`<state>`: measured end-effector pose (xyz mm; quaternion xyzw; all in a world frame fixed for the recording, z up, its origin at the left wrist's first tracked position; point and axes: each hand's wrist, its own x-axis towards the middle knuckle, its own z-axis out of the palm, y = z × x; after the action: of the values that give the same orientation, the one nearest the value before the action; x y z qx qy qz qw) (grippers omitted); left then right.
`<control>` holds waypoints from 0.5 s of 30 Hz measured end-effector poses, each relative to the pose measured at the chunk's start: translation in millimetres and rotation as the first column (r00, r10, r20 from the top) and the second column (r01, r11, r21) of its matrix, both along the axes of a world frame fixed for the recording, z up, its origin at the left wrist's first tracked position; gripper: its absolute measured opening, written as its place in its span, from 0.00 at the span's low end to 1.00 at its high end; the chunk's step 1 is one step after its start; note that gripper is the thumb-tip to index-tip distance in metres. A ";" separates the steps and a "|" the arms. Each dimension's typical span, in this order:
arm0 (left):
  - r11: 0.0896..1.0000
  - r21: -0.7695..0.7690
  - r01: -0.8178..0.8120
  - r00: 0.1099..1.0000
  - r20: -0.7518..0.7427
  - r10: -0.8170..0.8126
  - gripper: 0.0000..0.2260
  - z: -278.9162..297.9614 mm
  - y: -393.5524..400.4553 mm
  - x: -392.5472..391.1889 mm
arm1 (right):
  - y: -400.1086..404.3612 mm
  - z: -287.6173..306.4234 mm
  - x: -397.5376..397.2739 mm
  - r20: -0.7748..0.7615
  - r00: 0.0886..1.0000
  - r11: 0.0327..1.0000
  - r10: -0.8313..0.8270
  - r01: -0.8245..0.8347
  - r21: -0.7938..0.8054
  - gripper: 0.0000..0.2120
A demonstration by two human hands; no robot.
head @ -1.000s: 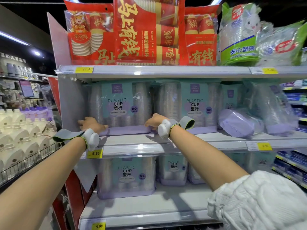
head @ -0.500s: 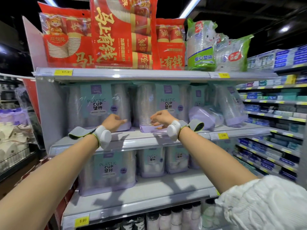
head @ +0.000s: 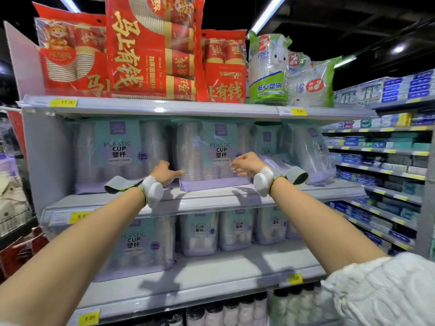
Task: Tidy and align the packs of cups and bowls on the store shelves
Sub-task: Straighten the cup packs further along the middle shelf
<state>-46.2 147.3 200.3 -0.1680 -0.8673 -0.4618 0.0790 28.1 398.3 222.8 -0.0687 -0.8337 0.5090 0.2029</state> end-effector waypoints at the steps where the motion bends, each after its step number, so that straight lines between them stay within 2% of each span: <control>1: 1.000 0.007 -0.002 1.000 0.009 0.002 0.36 0.4 3.4 -1.1 | 6.9 0.3 -3.8 -0.009 1.000 1.000 -0.004 0.004 0.003 0.19; 3: 1.000 0.018 0.011 1.000 0.027 -0.012 0.45 -0.8 7.0 -7.1 | 15.5 2.8 -5.4 -0.018 1.000 1.000 -0.019 0.019 0.005 0.18; 5: 0.999 0.036 0.000 0.999 0.039 -0.001 0.55 -4.2 16.7 -20.5 | 27.7 7.7 -7.9 0.003 0.998 0.998 -0.057 0.057 0.015 0.11; 8: 0.997 0.074 -0.009 0.998 0.055 0.004 0.50 -4.3 26.8 -13.0 | 37.7 10.8 -10.0 -0.031 0.994 0.993 -0.102 0.104 0.049 0.21; 11: 0.994 0.105 -0.035 0.998 0.064 0.029 0.52 -5.0 42.1 -6.4 | 57.0 9.2 -24.3 -0.028 0.992 0.991 -0.124 0.125 0.050 0.18; 12: 0.992 0.117 -0.039 0.998 0.057 0.033 0.54 -6.2 45.7 -8.9 | 62.4 8.6 -29.2 -0.024 0.993 0.993 -0.115 0.116 0.015 0.13; 13: 0.992 0.120 -0.048 0.998 0.040 0.044 0.54 -7.4 48.7 -9.4 | 66.6 8.6 -33.3 -0.036 0.995 0.995 -0.097 0.096 -0.020 0.14; 15: 0.988 0.134 -0.078 0.997 0.036 0.073 0.53 -12.0 54.1 -11.3 | 71.6 9.5 -39.3 -0.055 0.995 0.994 -0.081 0.076 -0.082 0.28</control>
<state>-57.5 201.4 188.3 -0.1222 -0.8409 -0.5188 0.0942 -11.2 469.9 232.2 -0.0948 -0.8032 0.5351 0.2440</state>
